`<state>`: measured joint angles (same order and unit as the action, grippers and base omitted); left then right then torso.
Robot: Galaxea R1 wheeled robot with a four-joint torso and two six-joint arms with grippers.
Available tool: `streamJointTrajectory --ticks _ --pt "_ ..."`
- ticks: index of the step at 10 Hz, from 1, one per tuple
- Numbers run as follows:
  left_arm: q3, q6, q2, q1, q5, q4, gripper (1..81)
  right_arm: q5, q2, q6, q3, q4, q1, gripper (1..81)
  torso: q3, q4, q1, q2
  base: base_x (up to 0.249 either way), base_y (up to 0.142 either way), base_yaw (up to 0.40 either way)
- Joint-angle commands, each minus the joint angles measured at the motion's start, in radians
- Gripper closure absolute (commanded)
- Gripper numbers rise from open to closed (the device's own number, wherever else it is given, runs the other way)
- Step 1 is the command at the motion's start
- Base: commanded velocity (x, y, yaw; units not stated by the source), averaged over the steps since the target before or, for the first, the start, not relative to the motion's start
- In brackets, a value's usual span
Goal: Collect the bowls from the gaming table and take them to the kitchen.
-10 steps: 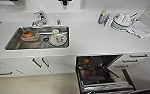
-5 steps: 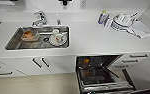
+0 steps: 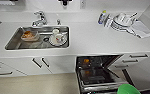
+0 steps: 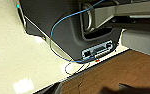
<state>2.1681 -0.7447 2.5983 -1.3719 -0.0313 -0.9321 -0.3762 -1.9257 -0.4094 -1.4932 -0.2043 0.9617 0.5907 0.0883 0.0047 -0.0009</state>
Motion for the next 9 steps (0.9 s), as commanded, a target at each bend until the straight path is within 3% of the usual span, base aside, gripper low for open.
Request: streamJointTrajectory --ticks 1,3,5,9 --pt "0.128 0.008 0.131 -0.147 0.059 -0.028 1.0 0.140 0.031 -0.034 0.048 -0.001 -0.187 81.1 0.000 0.000 0.000 0.000 0.000 0.000 0.000" --pt "0.176 0.036 0.166 -0.167 0.059 -0.027 1.0 0.190 -0.007 -0.065 0.044 0.000 -0.279 81.1 0.000 0.000 0.000 0.000 0.000 0.000 0.000" --pt "0.223 0.039 0.201 -0.189 0.059 -0.030 1.0 0.262 -0.081 -0.071 0.012 0.009 -0.347 81.1 0.000 0.000 0.000 0.000 0.000 0.000 0.000" --pt "0.469 0.038 0.388 -0.233 0.056 -0.028 1.0 0.310 -0.254 -0.086 -0.149 0.019 -0.379 81.1 0.000 0.000 0.000 0.000 0.000 0.000 0.000"
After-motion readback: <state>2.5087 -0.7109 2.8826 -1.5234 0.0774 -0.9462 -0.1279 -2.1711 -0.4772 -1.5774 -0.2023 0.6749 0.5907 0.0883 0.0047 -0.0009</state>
